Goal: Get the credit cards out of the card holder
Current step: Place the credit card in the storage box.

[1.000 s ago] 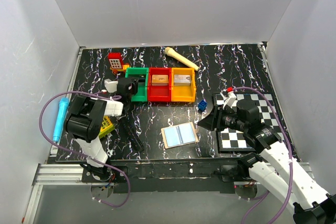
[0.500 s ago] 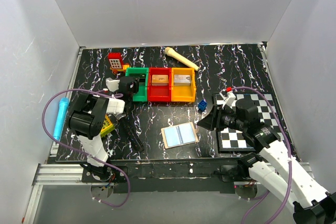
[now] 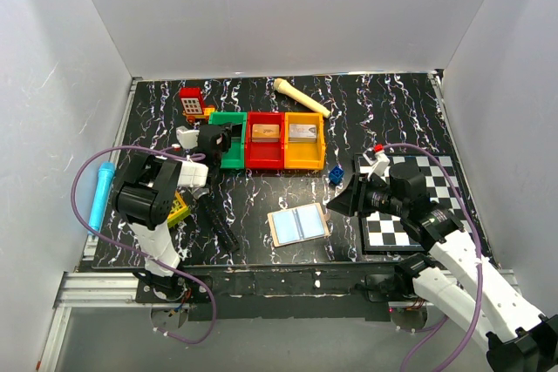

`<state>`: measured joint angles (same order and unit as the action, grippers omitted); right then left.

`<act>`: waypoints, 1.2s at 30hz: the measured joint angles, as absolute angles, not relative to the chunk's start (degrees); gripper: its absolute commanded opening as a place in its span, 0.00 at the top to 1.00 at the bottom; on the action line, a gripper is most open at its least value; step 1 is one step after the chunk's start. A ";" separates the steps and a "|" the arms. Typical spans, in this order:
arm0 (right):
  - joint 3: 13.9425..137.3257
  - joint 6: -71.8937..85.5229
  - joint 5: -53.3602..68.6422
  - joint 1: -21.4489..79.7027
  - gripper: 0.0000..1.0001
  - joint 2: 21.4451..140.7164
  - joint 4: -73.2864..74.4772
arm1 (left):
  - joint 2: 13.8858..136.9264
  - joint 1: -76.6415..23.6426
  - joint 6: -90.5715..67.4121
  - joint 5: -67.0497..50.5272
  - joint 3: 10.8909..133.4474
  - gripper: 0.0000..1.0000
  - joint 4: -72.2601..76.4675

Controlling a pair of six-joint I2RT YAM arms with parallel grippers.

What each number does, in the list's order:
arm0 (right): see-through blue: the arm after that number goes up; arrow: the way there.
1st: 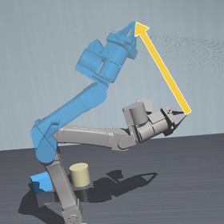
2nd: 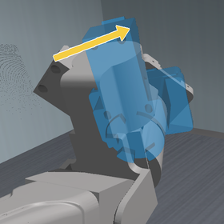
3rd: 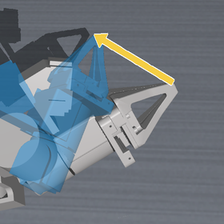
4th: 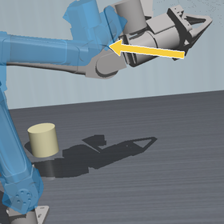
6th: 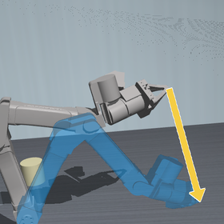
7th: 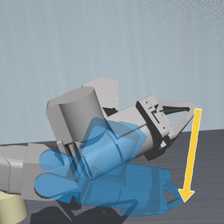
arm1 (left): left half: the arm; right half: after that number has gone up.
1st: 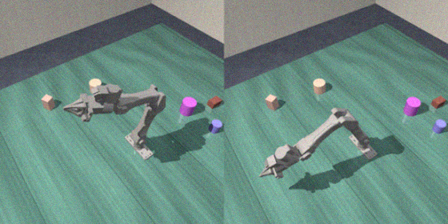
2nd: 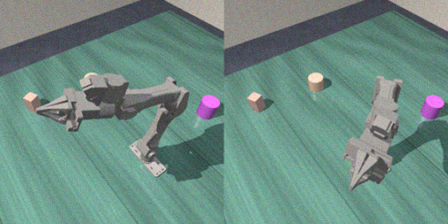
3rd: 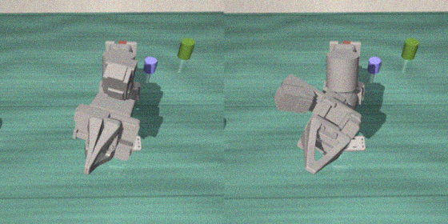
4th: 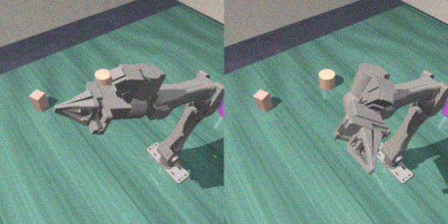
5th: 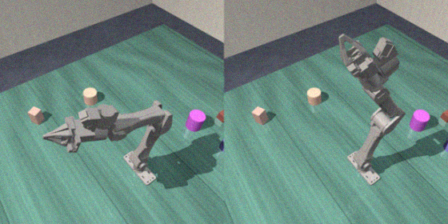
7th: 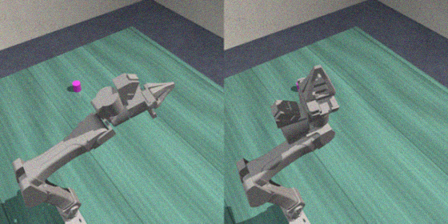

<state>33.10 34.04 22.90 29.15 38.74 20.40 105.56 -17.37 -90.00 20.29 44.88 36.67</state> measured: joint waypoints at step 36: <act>33.10 34.06 23.31 29.15 0.52 39.13 19.44 | 103.92 -17.04 -88.84 17.93 43.29 0.69 36.86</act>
<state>33.10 34.06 23.31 29.15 39.13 19.44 103.92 -17.04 -88.84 17.93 43.29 36.86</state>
